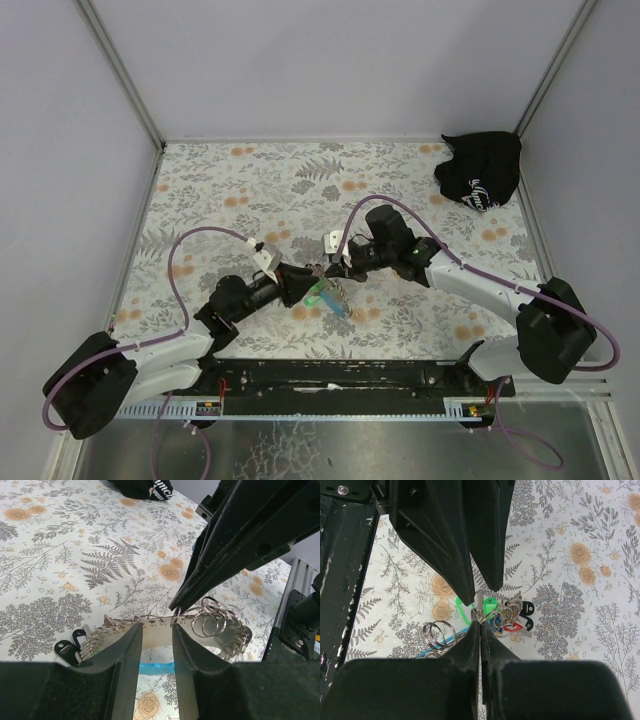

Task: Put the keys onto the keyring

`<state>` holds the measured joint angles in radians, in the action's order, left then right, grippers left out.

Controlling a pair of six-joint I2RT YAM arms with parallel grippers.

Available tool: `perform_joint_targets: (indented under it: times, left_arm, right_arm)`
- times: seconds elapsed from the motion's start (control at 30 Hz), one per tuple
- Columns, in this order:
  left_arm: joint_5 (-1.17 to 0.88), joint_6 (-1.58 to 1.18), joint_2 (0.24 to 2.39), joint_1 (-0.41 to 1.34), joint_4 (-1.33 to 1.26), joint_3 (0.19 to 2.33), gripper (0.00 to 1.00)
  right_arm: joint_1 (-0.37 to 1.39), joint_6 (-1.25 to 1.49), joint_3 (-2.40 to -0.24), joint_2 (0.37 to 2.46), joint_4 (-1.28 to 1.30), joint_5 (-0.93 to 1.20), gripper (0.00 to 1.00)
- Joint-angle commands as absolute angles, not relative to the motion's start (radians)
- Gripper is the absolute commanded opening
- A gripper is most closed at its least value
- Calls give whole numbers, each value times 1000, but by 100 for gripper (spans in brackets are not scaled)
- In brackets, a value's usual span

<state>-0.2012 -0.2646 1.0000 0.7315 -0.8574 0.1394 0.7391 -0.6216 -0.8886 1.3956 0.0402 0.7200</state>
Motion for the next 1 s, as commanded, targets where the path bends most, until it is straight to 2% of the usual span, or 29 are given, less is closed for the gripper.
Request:
perform_joint_targets:
  times: [0.0, 0.43, 0.73, 0.97]
  left_arm:
    - [-264, -219, 1019, 720, -985, 124, 29]
    - [-298, -198, 1087, 720, -1040, 141, 29]
    - [-298, -181, 1126, 719, -1054, 169, 22]
    - [-302, -183, 1118, 721, -1075, 166, 22]
  right_arm:
    - [731, -596, -903, 1356, 2, 761, 0]
    - [724, -573, -899, 1356, -14, 782, 0]
    - [723, -574, -894, 1353, -11, 794, 0]
    - [723, -575, -897, 1363, -11, 806, 0]
